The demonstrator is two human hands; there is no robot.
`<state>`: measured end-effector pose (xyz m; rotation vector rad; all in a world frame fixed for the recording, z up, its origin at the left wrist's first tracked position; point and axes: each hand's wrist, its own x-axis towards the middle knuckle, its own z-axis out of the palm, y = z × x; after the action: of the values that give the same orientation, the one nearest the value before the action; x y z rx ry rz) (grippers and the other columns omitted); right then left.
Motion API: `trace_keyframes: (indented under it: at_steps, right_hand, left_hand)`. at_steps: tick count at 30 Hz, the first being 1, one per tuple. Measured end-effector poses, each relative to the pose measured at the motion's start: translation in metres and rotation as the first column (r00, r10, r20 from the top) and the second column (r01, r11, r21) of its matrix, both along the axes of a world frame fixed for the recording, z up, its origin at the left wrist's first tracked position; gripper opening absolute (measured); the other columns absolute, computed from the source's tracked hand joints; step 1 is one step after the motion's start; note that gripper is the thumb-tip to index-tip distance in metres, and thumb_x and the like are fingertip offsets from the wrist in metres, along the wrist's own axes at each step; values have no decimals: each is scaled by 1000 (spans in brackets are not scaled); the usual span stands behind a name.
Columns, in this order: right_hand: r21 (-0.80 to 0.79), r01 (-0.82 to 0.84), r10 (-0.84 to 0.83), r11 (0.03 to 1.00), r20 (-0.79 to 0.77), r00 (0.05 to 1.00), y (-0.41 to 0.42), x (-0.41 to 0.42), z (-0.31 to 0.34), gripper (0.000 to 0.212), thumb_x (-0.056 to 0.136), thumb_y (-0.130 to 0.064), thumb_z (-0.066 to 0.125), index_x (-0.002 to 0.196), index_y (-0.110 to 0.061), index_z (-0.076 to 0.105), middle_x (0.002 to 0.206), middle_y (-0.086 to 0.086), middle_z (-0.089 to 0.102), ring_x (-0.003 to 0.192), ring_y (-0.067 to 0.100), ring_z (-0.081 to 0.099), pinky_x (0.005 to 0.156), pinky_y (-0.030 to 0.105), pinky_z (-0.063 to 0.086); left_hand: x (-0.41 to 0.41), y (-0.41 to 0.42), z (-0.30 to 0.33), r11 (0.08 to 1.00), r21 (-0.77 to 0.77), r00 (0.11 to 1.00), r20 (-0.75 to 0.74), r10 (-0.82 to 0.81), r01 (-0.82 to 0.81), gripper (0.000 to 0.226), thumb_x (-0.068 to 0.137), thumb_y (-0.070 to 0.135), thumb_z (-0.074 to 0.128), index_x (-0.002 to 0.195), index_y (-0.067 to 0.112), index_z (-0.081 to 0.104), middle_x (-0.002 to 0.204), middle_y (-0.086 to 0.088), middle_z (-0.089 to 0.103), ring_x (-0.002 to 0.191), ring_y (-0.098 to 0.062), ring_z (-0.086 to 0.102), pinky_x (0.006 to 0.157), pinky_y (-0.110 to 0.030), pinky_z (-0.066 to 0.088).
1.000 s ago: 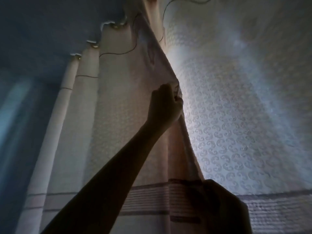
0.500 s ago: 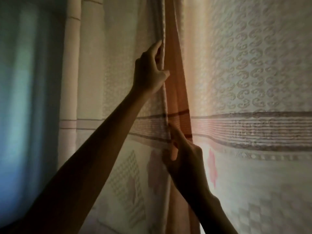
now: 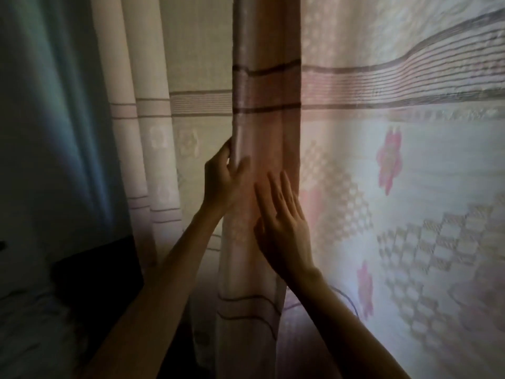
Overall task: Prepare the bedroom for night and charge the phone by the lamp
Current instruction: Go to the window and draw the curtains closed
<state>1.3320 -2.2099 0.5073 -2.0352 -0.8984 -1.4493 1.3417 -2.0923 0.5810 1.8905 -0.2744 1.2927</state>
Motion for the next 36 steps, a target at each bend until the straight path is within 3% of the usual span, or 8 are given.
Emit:
trace_keyframes:
  at_steps: [3,9,15,17,23,27,31,36]
  right_hand:
    - [-85,28,-35,996,-87,996,-1,4,-41,62,76,-3,62,133,-4,37,141,23,38,136,35,19,110,50,25]
    - [-147,6,-41,989,-234,971,3,-23,-141,65,74,-3,59,134,-5,35,141,25,35,136,37,21,109,50,27]
    - [-213,-54,-38,976,-407,913,17,-46,-219,56,78,-13,53,132,-7,37,142,20,27,141,28,9,109,47,23]
    - [-215,-116,10,970,-438,899,25,-57,-234,52,81,-16,47,131,-6,36,141,19,28,141,25,9,107,45,26]
    - [-87,-371,246,925,-605,757,51,-79,-286,55,81,-7,51,134,-13,36,137,13,42,129,27,37,105,34,35]
    - [-94,-448,232,889,-751,618,63,-86,-314,55,81,-6,51,133,-12,35,142,9,32,134,28,28,112,31,24]
    - [-185,-540,153,821,-840,520,62,-86,-333,71,72,2,70,133,-11,34,141,20,38,135,30,19,105,46,26]
    - [-135,-619,135,774,-920,369,52,-87,-356,54,82,-19,49,134,-15,33,142,17,37,134,27,22,104,45,30]
  left_hand:
    - [-10,11,-60,998,60,998,-64,-9,12,43,90,19,57,129,4,45,121,-13,59,103,-13,57,80,-2,42]
    - [-51,62,-189,982,185,964,-266,27,24,55,87,33,52,137,18,34,135,-7,49,117,-20,51,96,-39,46]
    - [-111,105,-274,927,373,898,-399,187,-28,50,85,26,50,130,7,44,128,-7,52,120,-17,44,105,-17,29]
    - [-129,118,-295,919,389,862,-441,251,-69,49,85,25,49,131,8,43,127,-4,52,119,-18,45,105,-18,29]
    - [-178,127,-340,893,370,694,-573,435,-255,47,86,22,43,131,8,42,127,-12,56,118,-20,45,98,-34,38]
    - [-209,106,-363,837,283,521,-676,521,-469,49,86,25,39,132,8,43,127,-11,55,118,-18,44,98,-29,38]
    - [-229,72,-390,748,253,329,-779,533,-614,51,82,26,38,128,5,47,122,-15,59,111,-28,54,92,-34,38]
    - [-258,49,-410,698,276,160,-857,490,-660,52,80,26,37,125,4,48,119,-19,60,109,-29,52,91,-40,45]
